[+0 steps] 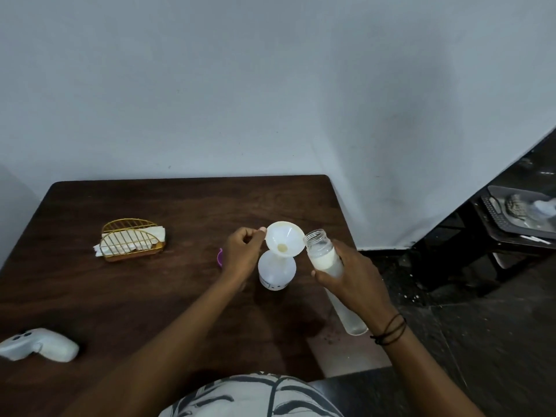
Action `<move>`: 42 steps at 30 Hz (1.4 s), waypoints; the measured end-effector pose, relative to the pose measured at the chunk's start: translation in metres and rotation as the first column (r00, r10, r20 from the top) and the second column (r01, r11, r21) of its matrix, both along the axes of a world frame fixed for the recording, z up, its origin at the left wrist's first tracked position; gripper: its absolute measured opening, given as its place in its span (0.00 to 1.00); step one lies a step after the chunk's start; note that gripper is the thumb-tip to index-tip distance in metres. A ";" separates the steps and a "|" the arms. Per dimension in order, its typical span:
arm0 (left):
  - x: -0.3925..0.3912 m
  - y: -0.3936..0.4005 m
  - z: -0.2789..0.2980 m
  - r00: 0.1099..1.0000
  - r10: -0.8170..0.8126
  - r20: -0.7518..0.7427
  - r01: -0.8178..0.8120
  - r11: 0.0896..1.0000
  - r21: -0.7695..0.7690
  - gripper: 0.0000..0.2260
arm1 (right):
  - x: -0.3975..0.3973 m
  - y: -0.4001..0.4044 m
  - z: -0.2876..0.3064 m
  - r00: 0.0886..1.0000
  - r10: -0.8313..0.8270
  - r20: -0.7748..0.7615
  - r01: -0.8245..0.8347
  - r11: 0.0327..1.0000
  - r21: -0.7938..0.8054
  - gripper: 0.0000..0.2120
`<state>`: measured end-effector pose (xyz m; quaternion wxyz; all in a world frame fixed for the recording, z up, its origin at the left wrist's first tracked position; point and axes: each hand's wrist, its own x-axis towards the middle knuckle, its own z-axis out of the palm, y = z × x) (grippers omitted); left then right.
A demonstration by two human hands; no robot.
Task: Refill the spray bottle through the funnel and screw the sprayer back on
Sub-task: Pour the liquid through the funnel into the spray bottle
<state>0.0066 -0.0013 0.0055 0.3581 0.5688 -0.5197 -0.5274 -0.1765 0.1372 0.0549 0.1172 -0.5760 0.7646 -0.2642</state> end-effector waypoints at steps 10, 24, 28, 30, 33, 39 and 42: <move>0.000 0.003 -0.001 0.987 0.033 -0.157 -0.019 0.996 0.088 0.09 | 0.007 -0.008 0.012 0.989 0.083 -0.122 -0.068 0.991 0.119 0.23; 0.001 0.006 -0.006 0.972 0.028 -0.232 -0.001 0.994 0.114 0.09 | 0.011 -0.018 0.023 0.968 0.108 -0.226 -0.050 0.967 0.249 0.23; 0.001 0.006 -0.006 0.971 0.025 -0.237 0.002 0.993 0.115 0.10 | 0.012 -0.021 0.026 0.963 0.111 -0.247 -0.043 0.963 0.264 0.22; 0.001 0.006 -0.006 0.972 0.026 -0.234 0.002 0.993 0.117 0.09 | 0.012 -0.021 0.027 0.958 0.117 -0.262 -0.042 0.960 0.275 0.21; 0.000 0.006 -0.006 0.974 0.023 -0.226 0.005 0.993 0.121 0.09 | 0.012 -0.022 0.028 0.953 0.127 -0.275 -0.047 0.959 0.280 0.20; 0.000 0.005 -0.006 0.977 0.020 -0.211 0.005 0.993 0.118 0.10 | 0.012 -0.022 0.030 0.949 0.134 -0.287 -0.042 0.951 0.305 0.20; -0.001 0.005 -0.006 0.975 0.024 -0.220 0.001 0.994 0.113 0.10 | 0.012 -0.022 0.031 0.946 0.128 -0.298 -0.034 0.953 0.301 0.19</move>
